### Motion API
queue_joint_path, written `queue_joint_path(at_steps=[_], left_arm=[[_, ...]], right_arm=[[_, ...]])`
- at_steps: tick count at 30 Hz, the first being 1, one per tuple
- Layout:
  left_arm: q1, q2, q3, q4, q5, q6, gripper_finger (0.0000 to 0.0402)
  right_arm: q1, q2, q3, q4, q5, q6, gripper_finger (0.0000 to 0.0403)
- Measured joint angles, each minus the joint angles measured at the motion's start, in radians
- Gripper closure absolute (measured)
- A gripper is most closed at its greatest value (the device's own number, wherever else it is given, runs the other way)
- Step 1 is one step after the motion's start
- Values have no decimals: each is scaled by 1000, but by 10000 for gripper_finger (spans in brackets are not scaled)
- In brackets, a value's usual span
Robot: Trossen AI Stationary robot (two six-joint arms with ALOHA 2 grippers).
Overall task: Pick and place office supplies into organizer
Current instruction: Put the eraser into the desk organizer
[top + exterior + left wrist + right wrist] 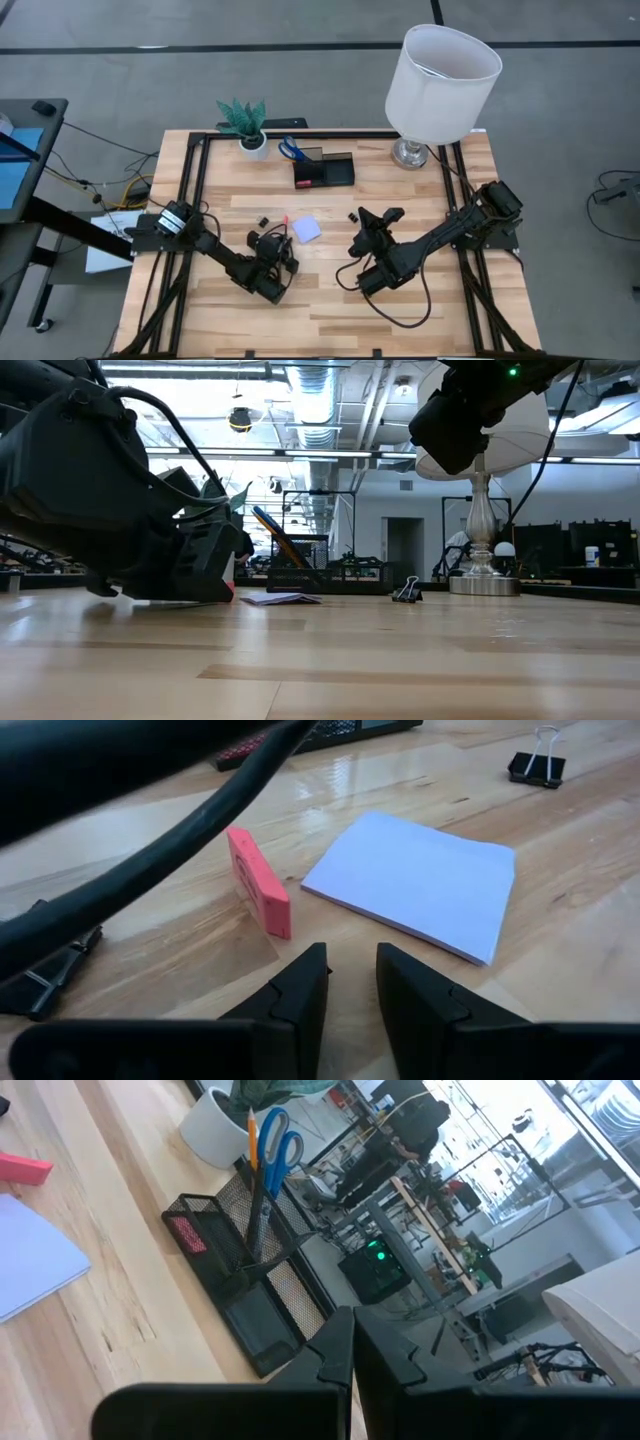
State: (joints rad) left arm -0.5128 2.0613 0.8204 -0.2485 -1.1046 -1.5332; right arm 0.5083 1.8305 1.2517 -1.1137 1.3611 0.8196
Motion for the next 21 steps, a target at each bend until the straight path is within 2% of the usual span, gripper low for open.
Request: queue_joint_path(at_steps=[21], left_arm=[[60,0,-2,-8,-8,39,313]], right_arm=[[0,0,0,0,1,2,401]])
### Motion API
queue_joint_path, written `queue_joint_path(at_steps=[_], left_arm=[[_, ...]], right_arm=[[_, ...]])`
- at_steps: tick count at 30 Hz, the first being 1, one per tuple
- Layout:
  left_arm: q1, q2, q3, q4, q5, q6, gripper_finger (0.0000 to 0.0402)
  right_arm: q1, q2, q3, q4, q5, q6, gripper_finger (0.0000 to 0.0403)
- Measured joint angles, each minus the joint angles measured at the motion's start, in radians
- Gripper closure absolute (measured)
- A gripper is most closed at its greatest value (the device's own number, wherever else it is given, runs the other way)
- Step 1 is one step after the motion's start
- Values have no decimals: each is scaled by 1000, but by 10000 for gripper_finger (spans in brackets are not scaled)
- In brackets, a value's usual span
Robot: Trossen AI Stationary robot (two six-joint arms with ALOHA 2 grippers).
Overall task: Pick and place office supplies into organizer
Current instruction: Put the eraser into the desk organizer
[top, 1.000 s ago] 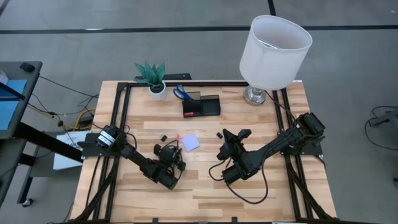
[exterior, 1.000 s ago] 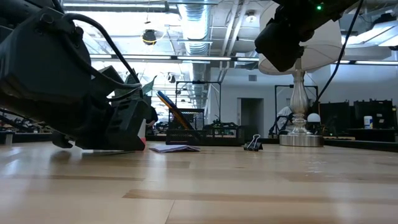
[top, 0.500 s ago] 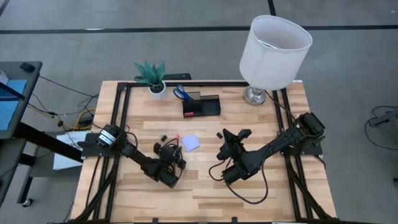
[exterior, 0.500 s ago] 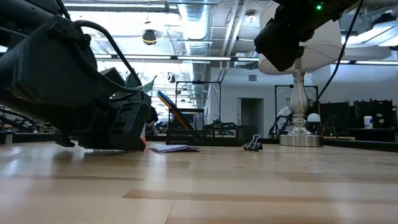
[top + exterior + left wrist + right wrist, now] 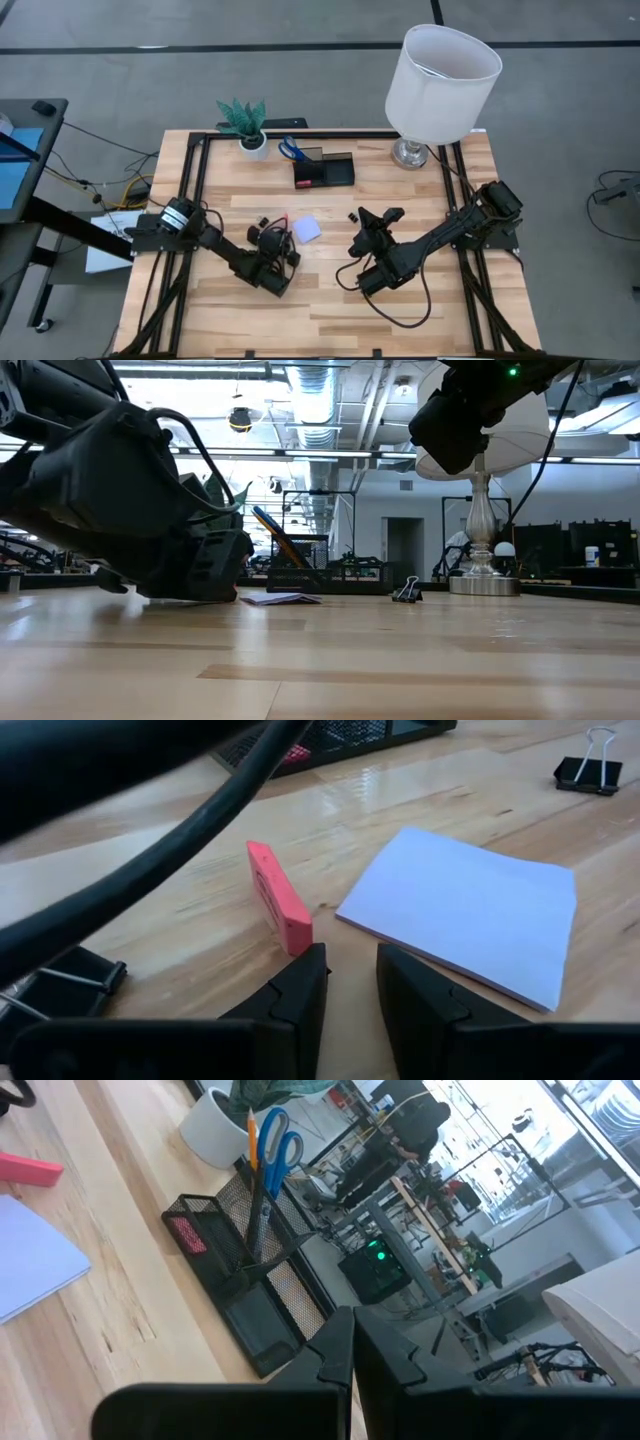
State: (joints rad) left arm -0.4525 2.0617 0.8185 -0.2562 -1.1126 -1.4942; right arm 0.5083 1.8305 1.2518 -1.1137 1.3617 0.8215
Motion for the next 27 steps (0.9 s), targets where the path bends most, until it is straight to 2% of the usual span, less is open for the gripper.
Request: queue_joint_path(at_steps=[12,27], left_arm=[[4,2,-1,5,-11,7,313],[-52,4,-3,7,-29,-31,313]], right_arm=[[0,0,0,1,0,0,401],[0,0,0,1,0,0,401]])
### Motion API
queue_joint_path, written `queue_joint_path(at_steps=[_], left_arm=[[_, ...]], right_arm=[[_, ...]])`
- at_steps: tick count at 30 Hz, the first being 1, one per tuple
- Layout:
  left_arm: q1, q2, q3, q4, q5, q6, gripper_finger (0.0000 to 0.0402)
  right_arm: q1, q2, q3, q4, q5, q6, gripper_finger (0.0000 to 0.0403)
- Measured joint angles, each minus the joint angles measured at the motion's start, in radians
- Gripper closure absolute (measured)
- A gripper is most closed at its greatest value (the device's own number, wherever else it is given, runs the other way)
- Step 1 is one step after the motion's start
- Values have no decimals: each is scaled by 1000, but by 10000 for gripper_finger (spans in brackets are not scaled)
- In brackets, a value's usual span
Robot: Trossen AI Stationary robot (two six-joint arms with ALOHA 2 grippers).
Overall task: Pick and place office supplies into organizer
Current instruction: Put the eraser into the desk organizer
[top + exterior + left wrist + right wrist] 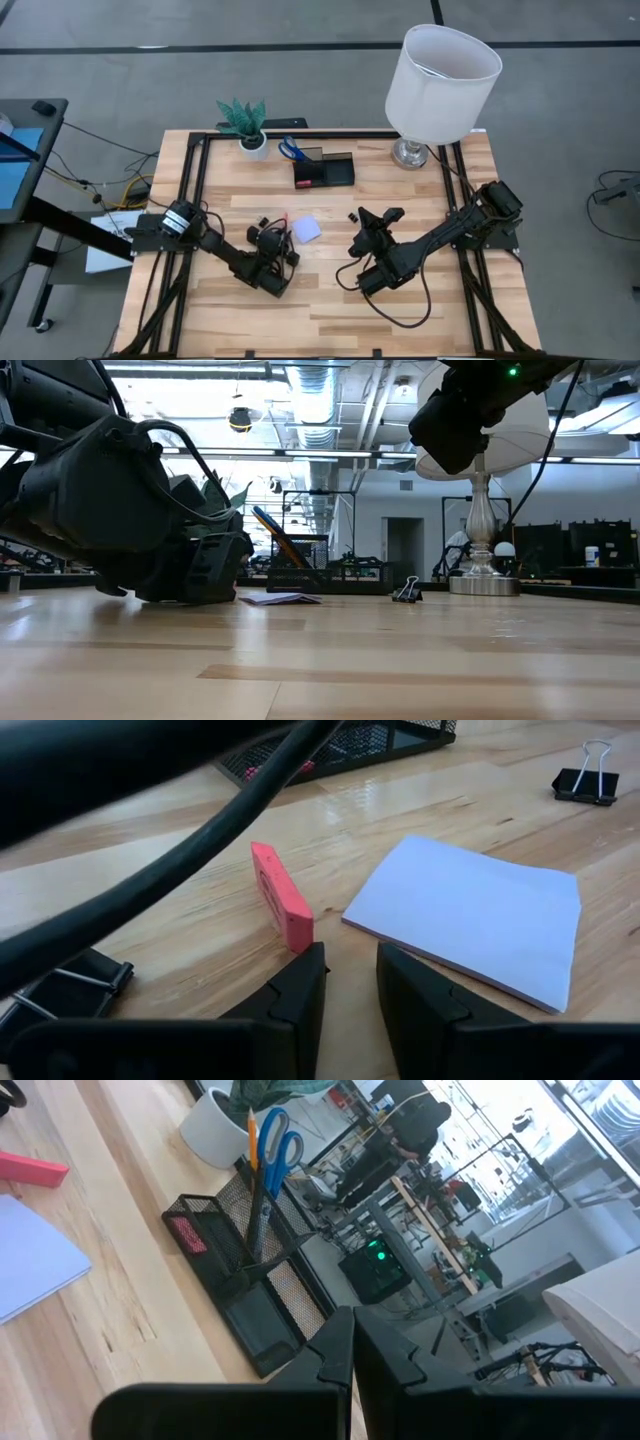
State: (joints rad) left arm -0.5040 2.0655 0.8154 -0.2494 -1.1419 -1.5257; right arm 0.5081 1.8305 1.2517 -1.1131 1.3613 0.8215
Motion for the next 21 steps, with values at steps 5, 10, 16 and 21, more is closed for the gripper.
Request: queue_joint_path(at_steps=[5,10,16,21], left_arm=[[-7,0,0,1,2,1,313],[-1,-1,1,-5,-5,1,313],[19,-2,2,13,-17,50,313],[39,-3,2,31,-26,91,313]], right_arm=[[0,0,0,0,-2,0,401],[-5,0,0,0,-2,0,401],[-16,0,0,0,-3,0,401],[-29,0,0,3,-3,0,401]])
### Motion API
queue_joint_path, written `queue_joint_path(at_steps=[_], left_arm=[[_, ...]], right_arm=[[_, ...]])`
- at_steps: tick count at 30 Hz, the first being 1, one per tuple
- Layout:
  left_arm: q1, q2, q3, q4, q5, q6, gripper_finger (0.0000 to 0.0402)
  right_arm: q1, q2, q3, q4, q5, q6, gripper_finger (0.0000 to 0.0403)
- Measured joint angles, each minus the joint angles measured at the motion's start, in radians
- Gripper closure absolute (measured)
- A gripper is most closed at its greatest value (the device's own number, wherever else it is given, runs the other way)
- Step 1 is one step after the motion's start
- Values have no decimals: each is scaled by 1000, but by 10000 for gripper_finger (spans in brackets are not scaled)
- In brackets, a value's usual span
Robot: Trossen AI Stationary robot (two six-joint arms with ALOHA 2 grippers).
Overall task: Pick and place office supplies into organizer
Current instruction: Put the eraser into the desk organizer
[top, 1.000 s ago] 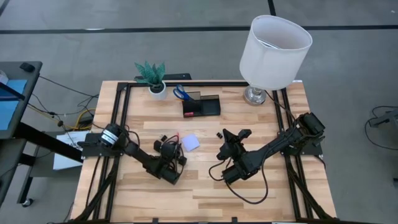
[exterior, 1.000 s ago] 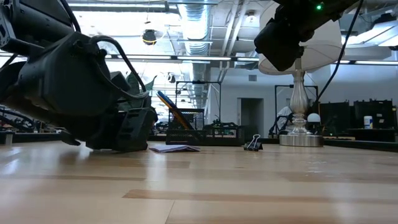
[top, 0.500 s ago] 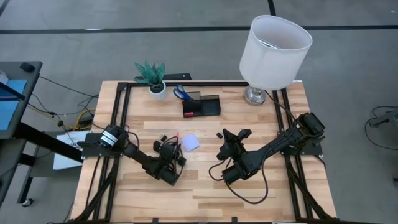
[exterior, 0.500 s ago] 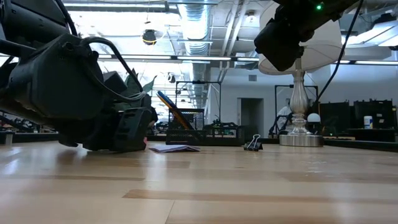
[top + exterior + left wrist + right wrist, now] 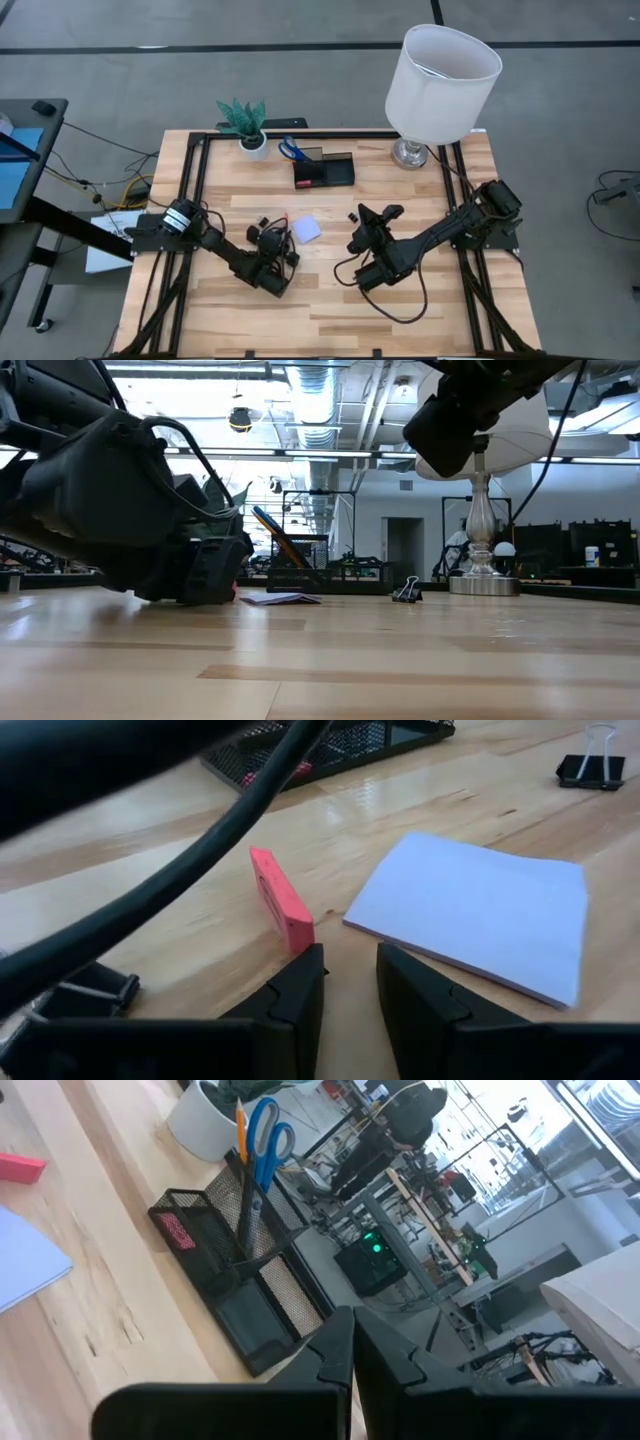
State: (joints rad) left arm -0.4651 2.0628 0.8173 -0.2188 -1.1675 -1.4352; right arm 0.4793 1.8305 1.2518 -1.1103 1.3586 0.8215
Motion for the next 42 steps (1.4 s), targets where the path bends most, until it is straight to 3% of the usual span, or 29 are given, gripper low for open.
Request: queue_joint_path(at_steps=[13,22,32,42], left_arm=[[40,0,0,-10,-10,33,313],[-59,3,9,-21,-33,-18,313],[-70,3,110,-235,-49,86,313],[-38,2,108,-270,19,-10,312]], right_arm=[[-6,0,0,4,-2,0,401],[-6,0,0,4,-2,0,401],[-6,3,0,4,1,0,401],[-11,6,-47,21,-18,0,401]])
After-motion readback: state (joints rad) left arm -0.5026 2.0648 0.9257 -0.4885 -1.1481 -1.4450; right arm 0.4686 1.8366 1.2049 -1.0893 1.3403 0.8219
